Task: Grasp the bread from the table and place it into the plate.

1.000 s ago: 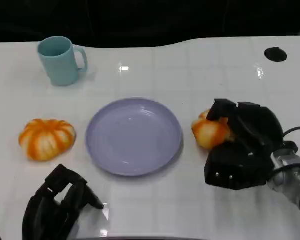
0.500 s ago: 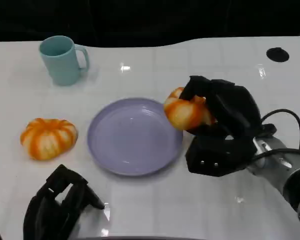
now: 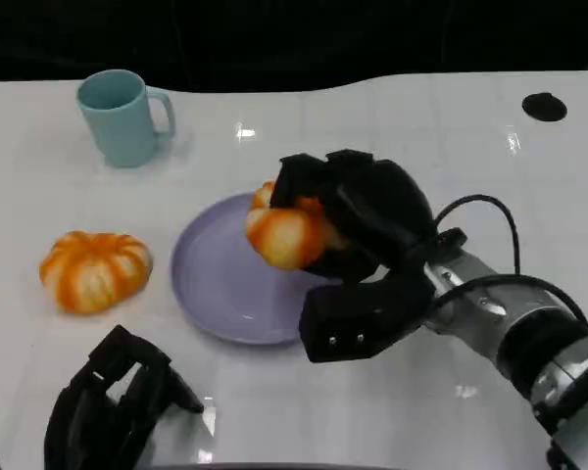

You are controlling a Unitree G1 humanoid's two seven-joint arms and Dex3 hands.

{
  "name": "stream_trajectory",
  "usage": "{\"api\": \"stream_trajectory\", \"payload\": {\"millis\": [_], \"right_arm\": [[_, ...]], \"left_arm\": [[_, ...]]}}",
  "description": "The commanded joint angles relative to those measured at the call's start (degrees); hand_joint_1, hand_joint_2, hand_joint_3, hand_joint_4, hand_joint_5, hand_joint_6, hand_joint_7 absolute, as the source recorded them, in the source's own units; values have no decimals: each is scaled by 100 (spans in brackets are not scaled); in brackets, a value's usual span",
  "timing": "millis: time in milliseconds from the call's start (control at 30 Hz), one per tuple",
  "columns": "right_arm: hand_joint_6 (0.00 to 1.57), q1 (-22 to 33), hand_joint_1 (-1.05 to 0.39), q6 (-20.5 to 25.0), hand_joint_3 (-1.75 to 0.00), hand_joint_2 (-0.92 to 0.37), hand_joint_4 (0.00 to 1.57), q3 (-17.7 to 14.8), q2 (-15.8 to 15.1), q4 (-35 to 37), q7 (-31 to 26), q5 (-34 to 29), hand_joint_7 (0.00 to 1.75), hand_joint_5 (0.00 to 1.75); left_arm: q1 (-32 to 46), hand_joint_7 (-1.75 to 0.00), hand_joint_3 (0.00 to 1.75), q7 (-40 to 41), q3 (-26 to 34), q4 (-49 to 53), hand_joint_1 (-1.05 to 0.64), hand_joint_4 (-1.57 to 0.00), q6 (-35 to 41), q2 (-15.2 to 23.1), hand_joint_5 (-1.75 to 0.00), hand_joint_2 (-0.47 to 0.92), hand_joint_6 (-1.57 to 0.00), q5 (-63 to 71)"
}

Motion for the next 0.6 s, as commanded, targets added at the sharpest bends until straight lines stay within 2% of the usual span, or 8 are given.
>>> {"api": "stream_trajectory", "payload": {"millis": [33, 367, 467, 533, 567, 600], "right_arm": [[63, -235, -21, 133, -89, -59, 85, 107, 74, 106, -157, -107, 175, 175], [59, -389, -21, 501, -88, -60, 87, 303, 313, 300, -147, -251, 175, 175], [58, -434, -18, 803, -86, -57, 87, 461, 401, 398, -257, -404, 174, 175], [61, -444, -17, 992, -82, -55, 87, 534, 448, 448, -359, -473, 168, 175], [65, -440, -17, 1051, -75, -58, 86, 528, 469, 461, -349, -468, 157, 175], [73, -437, -21, 1088, -52, -70, 81, 523, 483, 468, -336, -459, 126, 175]], "left_arm": [[56, -151, 25, 29, 16, -80, -55, -61, 7, 68, -175, 92, -51, -24], [115, -152, 26, 32, -18, -141, -56, -62, 18, 72, -175, 92, -50, 7], [103, -151, 26, -41, -14, -128, -55, -63, -33, 66, -175, 92, -51, -23], [91, -151, 26, -23, -24, -120, -55, -63, -17, 65, -175, 92, -51, -11], [92, -151, 26, -6, -28, -121, -55, -63, -16, 56, -175, 92, -51, -3], [96, -150, 26, 4, -32, -125, -54, -63, -19, 49, -175, 92, -51, 1]]}}
